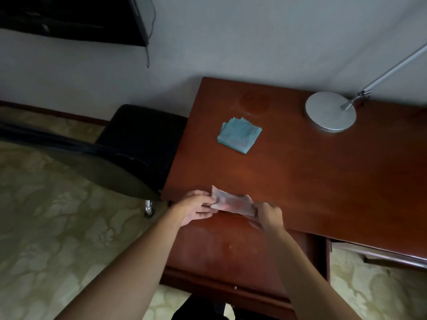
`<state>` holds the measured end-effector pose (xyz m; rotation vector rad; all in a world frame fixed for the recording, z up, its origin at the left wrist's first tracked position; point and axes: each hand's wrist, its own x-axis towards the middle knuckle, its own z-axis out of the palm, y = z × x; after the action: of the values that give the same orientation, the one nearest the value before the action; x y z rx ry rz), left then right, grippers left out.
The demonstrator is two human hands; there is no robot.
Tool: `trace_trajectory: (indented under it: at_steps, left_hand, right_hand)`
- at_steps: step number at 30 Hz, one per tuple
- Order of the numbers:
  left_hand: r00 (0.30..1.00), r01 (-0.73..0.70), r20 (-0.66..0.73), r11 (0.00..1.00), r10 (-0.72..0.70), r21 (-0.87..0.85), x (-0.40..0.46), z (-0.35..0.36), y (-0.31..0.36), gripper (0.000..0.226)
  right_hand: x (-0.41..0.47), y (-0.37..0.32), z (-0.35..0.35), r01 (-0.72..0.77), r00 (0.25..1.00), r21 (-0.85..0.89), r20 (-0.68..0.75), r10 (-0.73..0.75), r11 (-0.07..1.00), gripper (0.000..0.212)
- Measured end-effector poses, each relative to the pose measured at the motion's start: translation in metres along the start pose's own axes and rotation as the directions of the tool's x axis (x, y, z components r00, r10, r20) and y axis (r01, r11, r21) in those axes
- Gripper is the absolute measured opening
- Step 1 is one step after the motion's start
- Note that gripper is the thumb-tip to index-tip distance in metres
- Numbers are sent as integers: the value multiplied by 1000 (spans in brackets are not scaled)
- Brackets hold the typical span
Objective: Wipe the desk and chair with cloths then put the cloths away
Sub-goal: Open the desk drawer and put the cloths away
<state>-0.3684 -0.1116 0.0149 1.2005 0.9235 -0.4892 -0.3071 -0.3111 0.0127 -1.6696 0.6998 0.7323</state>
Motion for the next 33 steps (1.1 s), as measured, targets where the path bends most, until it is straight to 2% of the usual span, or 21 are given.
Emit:
trace_trajectory:
  at_steps: [5,8,11,13,16,20,23,26,27,29,33]
  left_hand:
    - [993,79,70,982,-92,170,-33,-40,-35,6]
    - [978,148,97,945,-184,292,-47,-54,-54,10]
    - [964,213,71,900,-258,381,-56,-62,-72,11]
    - [961,234,35,871,-275,432,-58,-61,-81,8]
    - [975,197,-20,819,-221,539,-57,-57,-81,7]
    - [988,116,-154,756,-21,644,-44,-60,-79,13]
    - [972,169,-237,692,3,702,-36,-69,-85,11]
    - [957,268,-281,560,-64,784,-35,-76,-96,28]
    - [960,262,-273,533,-60,804,-34,-75,-98,27]
    - [974,189,-227,489,18,851,-31,-70,-95,16]
    - [970,6,-122,483,209,875,-21,-48,-66,9]
  right_hand:
    - [-30,35,15,49,995,-220,96,-29,974,10]
    - [-35,70,24,161,977,-429,195,-83,889,21]
    - [-46,92,26,172,955,-571,296,5,803,27]
    - [-53,100,25,165,949,-611,312,44,774,28]
    - [-59,104,27,218,947,-584,320,-25,781,22]
    - [-62,101,31,349,913,-574,386,-131,741,25]
    - [-60,109,38,406,872,-674,487,-42,617,37]
    - [-59,117,42,394,849,-718,523,72,574,39]
    - [-57,116,43,368,865,-737,495,83,566,39]
    - [-52,111,41,404,880,-750,475,2,524,41]
    - [-35,91,35,354,910,-680,410,-66,642,24]
